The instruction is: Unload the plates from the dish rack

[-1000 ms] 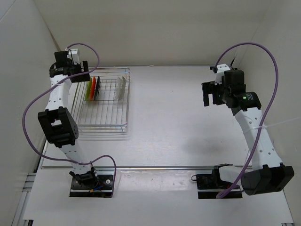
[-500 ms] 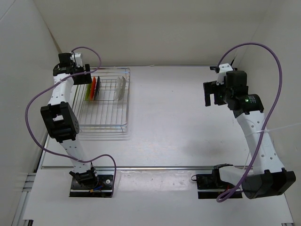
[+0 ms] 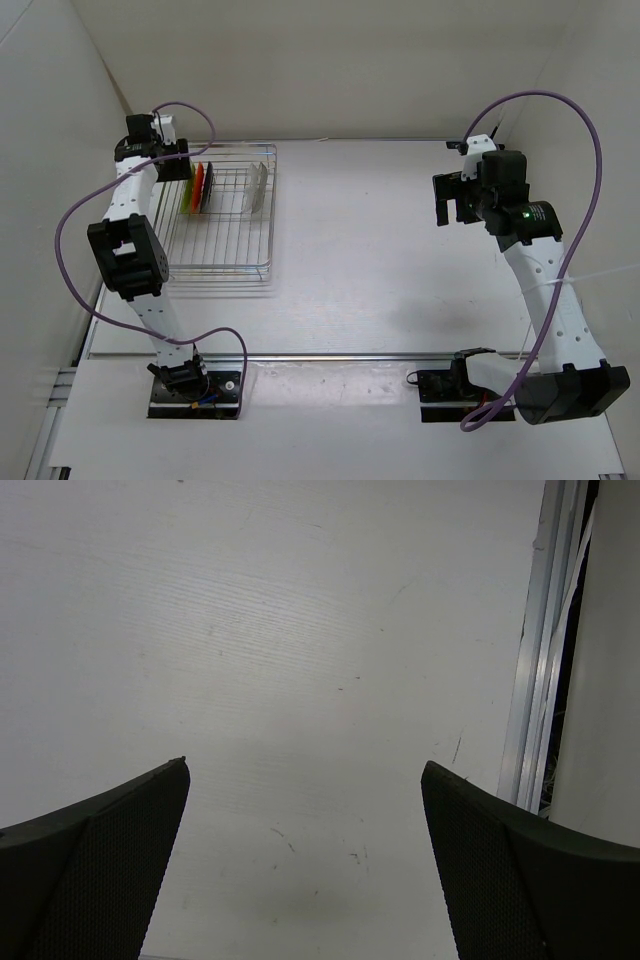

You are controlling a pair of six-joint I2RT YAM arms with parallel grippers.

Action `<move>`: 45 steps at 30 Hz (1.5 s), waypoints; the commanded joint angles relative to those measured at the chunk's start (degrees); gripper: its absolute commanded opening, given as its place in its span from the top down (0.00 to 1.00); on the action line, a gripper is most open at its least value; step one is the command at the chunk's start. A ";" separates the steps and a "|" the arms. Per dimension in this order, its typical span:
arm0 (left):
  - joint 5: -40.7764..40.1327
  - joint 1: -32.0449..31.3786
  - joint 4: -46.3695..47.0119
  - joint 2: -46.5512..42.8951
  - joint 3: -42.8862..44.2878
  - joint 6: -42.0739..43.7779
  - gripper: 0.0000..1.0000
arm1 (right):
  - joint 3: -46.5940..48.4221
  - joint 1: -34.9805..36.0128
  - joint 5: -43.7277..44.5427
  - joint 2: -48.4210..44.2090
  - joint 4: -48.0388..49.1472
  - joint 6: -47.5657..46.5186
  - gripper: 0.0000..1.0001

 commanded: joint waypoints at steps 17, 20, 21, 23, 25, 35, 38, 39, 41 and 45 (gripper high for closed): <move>1.61 -0.26 -1.78 0.94 2.01 0.08 0.73 | 0.09 0.15 0.31 -1.79 1.64 -0.79 0.00; 2.14 -0.26 -2.30 0.94 2.53 0.08 0.79 | 0.09 0.15 0.83 -1.79 1.64 -0.79 0.00; 2.14 -0.26 -2.30 0.94 2.53 0.08 0.80 | 0.09 0.15 0.83 -1.79 1.64 -0.79 0.00; 2.14 -0.26 -2.30 0.41 2.53 -0.45 0.83 | 0.09 0.15 0.83 -1.79 1.64 -0.79 0.00; 2.66 -0.26 -3.00 -0.11 3.15 -0.45 0.87 | 0.09 0.15 0.83 -1.79 1.64 -0.79 0.00; 4.94 -0.26 -8.44 -1.78 10.87 1.31 0.89 | 0.09 0.15 0.83 -1.79 1.11 -0.79 0.00; 5.48 -0.26 -10.82 -2.92 15.09 2.98 0.89 | 0.09 0.15 0.83 -1.79 1.11 -1.32 0.00; 6.52 -0.26 -12.48 -2.93 16.75 4.11 0.89 | 0.09 0.15 0.83 -1.79 1.11 -1.32 0.00; 7.05 -0.78 -13.03 -4.41 17.39 4.91 0.89 | 0.09 0.15 1.36 -1.79 1.11 -1.32 0.00; 9.95 -2.54 -14.70 -10.64 15.73 11.14 0.89 | 0.61 0.15 1.36 -1.79 1.11 -1.32 0.00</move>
